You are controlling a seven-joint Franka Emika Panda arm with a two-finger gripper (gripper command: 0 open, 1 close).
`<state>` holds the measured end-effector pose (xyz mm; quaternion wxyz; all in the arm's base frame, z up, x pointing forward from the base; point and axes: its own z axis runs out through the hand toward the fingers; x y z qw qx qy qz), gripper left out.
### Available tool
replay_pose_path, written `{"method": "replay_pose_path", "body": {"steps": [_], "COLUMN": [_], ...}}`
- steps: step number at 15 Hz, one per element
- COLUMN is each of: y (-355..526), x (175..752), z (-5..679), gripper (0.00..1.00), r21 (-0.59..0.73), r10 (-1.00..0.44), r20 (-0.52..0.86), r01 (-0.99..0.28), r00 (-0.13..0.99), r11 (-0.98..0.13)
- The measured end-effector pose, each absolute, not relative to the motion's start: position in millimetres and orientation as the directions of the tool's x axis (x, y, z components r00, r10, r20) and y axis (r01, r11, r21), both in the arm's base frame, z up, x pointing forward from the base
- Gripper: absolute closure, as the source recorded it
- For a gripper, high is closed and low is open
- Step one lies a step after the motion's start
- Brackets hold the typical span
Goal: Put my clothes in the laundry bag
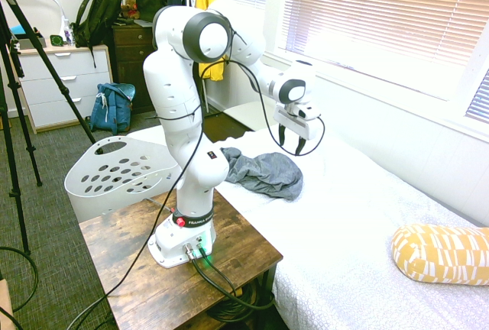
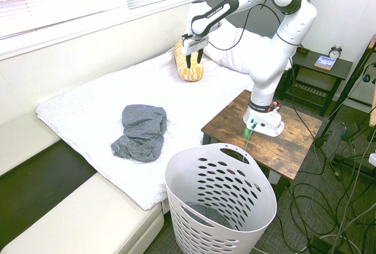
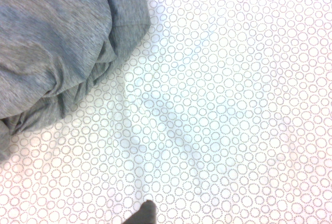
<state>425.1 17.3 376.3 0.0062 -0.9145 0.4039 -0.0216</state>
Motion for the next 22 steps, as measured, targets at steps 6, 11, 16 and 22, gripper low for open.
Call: {"method": "replay_pose_path", "body": {"steps": [6,11,16,22], "y": [55.7,170.1,252.5,293.4], "x": [437.6,477.9,526.8,541.3], "z": [371.2,322.4,221.3,58.5], "gripper": [0.0,0.0,0.0,0.0], "r21": [-0.063,-0.09,-0.077,0.017], "r10": [-0.689,-0.568,-0.515,-0.473], "r20": [0.077,0.1,0.023,-0.035], "r01": [-0.686,-0.561,-0.512,-0.473], "r00": [0.721,0.817,0.857,0.88], "r11": [-0.725,-0.823,-0.855,-0.881]}}
